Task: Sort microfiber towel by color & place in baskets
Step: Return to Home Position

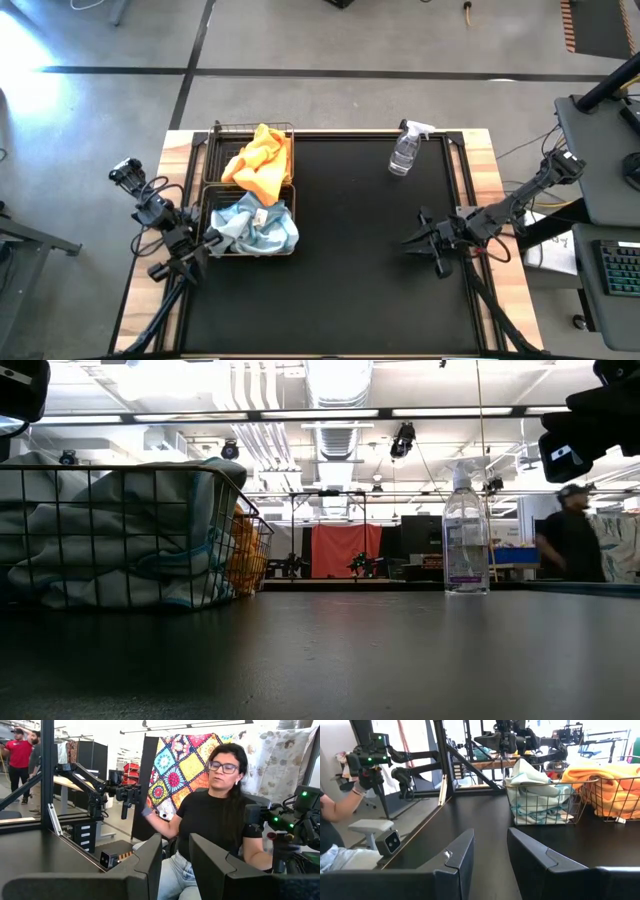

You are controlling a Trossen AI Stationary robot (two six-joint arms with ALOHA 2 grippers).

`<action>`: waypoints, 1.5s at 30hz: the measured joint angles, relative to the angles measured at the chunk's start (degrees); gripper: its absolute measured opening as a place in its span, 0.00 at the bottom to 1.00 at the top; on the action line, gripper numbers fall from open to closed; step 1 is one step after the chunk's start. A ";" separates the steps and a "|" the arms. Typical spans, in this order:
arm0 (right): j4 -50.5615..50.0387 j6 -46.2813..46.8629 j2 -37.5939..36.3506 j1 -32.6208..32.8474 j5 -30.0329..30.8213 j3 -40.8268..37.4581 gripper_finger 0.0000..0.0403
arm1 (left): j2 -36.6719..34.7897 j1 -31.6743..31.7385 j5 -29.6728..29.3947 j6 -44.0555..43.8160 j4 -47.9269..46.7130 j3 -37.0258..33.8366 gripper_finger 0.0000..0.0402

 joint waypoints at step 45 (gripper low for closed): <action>-0.02 0.00 0.00 0.00 -0.02 -0.07 0.28 | 0.00 0.06 -6.23 -6.23 0.61 1.25 0.21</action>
